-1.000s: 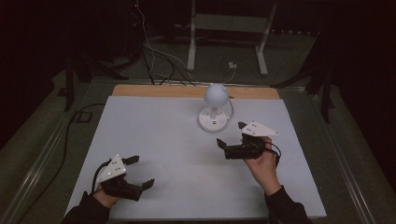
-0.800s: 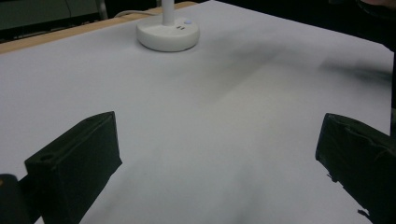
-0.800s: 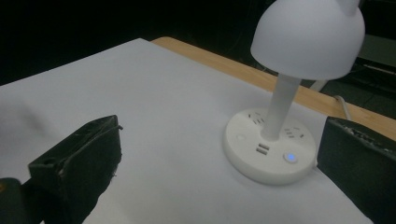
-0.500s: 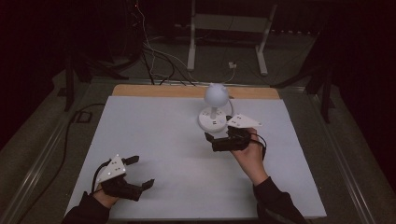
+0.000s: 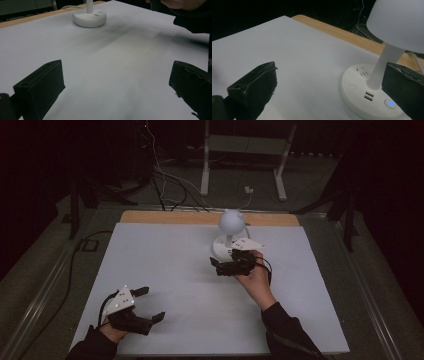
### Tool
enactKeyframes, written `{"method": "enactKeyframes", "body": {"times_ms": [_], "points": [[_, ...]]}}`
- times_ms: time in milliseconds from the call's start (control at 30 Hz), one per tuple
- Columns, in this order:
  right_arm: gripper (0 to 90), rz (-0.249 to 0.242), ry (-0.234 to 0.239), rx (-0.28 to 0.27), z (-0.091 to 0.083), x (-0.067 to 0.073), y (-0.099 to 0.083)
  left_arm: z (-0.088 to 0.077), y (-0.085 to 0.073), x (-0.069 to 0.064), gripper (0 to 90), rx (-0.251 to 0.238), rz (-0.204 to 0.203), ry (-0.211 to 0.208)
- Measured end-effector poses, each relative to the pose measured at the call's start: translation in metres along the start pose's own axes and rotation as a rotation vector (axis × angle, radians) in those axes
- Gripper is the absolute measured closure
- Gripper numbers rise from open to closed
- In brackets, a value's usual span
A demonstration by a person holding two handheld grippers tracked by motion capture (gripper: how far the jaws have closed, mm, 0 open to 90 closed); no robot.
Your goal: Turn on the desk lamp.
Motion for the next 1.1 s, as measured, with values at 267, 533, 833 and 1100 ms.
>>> {"method": "enactKeyframes", "body": {"times_ms": [267,533,833,1100], "points": [[4.4,0.042,-0.04,0.022,0.015,-0.006,-0.002,0.0,0.0,0.0,0.4,0.0,0.0,-0.001],[24.1,0.091,-0.087,0.052,0.025,-0.012,-0.006,0.0,0.0,0.0,0.4,-0.001,-0.003,-0.001],[54.2,0.091,-0.158,0.067,0.033,-0.02,-0.01,0.0,0.0,0.0,0.4,0.001,-0.004,0.0],[66.6,0.096,-0.184,0.085,0.041,-0.028,-0.015,0.0,0.0,0.0,0.4,0.002,-0.004,-0.002]]}}
Point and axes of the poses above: each handheld gripper's, and its own axes: z roughly forward along the jaws, y roughly out of its top, x roughly to its left, the point moved 3 cm from there along z, roughly forward along the jaws, and after that the axes turned 2 degrees about y, right-handed, at the moved point
